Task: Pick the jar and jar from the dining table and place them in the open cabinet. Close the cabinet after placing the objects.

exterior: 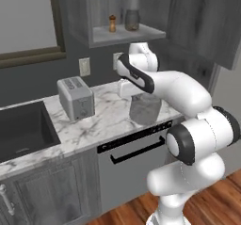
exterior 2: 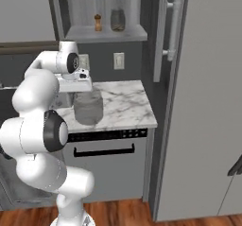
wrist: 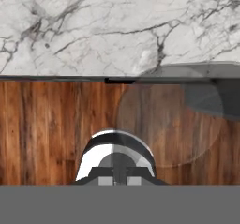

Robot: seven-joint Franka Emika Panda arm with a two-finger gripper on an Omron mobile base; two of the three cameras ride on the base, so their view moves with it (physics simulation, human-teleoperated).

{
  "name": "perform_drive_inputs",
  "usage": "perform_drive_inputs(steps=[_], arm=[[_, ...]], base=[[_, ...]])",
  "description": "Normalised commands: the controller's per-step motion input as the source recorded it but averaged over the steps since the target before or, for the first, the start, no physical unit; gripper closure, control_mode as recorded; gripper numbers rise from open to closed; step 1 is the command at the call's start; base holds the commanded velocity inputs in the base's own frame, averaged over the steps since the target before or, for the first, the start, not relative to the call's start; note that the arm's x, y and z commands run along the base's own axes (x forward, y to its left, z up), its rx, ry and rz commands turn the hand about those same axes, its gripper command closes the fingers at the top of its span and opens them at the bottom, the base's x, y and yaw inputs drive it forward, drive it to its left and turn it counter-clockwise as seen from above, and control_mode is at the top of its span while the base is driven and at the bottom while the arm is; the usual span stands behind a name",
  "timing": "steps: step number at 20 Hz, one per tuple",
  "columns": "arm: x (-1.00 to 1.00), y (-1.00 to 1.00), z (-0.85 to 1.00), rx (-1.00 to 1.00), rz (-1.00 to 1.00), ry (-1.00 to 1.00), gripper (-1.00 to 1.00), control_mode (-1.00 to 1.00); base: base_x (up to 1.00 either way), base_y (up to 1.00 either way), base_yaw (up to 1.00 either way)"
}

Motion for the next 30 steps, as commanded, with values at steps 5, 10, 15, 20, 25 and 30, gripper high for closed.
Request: perform_drive_inputs(steps=[5,10,15,20,25,30], arm=[[0.00,0.00,0.00,0.00,0.00,0.00,1.00,1.00],[0.00,0.00,0.00,0.00,0.00,0.00,1.00,1.00],[0.00,0.00,0.00,0.00,0.00,0.00,1.00,1.00],[0.00,0.00,0.00,0.00,0.00,0.00,1.00,1.00],[0.00,0.00,0.00,0.00,0.00,0.00,1.00,1.00],[0.00,0.00,0.00,0.00,0.00,0.00,1.00,1.00]], base=[[0.49,-0.04,0.12],[0.51,-0.15,0.16],[0.44,-0.20,0.14],[0.21,-0.32,0.08],[0.16,-0.34,0.05],[0.24,-0.08,0.04]])
